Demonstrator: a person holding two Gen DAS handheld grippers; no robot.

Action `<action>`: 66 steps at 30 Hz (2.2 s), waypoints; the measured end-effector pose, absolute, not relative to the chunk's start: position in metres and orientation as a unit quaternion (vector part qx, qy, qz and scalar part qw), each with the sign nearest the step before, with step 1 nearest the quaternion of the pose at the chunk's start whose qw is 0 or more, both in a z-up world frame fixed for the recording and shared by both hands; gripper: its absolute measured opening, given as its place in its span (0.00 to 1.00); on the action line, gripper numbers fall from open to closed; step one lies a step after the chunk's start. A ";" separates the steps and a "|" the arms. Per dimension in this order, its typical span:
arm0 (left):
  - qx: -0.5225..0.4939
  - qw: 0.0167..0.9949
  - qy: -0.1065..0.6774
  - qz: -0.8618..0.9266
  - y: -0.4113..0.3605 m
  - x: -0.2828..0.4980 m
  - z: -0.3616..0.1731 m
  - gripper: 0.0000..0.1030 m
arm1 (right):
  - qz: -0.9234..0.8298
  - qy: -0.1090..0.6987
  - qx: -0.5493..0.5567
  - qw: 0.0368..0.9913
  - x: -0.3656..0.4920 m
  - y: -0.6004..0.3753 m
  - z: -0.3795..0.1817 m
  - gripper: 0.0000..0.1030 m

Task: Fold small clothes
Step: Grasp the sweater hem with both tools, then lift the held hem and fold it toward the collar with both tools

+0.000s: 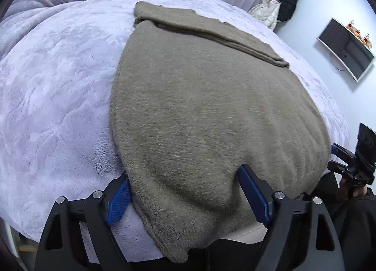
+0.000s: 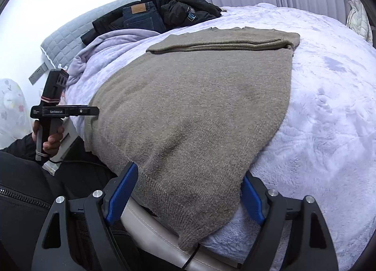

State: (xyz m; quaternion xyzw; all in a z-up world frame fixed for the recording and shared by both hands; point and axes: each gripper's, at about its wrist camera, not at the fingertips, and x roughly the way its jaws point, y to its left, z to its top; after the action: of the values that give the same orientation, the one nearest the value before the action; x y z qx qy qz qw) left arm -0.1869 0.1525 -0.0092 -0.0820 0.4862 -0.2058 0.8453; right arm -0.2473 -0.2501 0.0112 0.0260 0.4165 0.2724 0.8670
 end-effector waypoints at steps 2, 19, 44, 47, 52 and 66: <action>-0.073 0.850 0.478 -0.208 0.148 -0.190 -0.010 0.94 | 0.260 0.419 0.025 0.869 -0.247 -0.252 0.011 0.70; -0.039 0.866 0.463 -0.185 0.132 -0.197 -0.018 1.00 | 0.259 0.422 0.069 0.866 -0.256 -0.260 0.003 0.69; -0.154 0.875 0.399 -0.227 0.151 -0.169 0.069 0.14 | 0.292 0.338 0.168 0.879 -0.219 -0.278 0.086 0.10; -0.175 0.878 0.384 -0.228 0.155 -0.155 0.080 0.14 | 0.296 0.324 0.184 0.880 -0.207 -0.284 0.097 0.10; -0.184 0.883 0.366 -0.230 0.147 -0.125 0.099 0.14 | 0.297 0.305 0.199 0.883 -0.181 -0.289 0.114 0.10; -0.211 0.873 0.384 -0.216 0.122 0.037 0.115 0.14 | 0.249 0.317 0.263 0.877 -0.025 -0.311 0.114 0.10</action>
State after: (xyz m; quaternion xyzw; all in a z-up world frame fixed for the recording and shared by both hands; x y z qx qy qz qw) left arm 0.0367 0.1223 0.1153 -0.2108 0.3840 -0.2161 0.8726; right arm -0.0248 -0.3114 0.1142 0.2628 0.3173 0.2490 0.8765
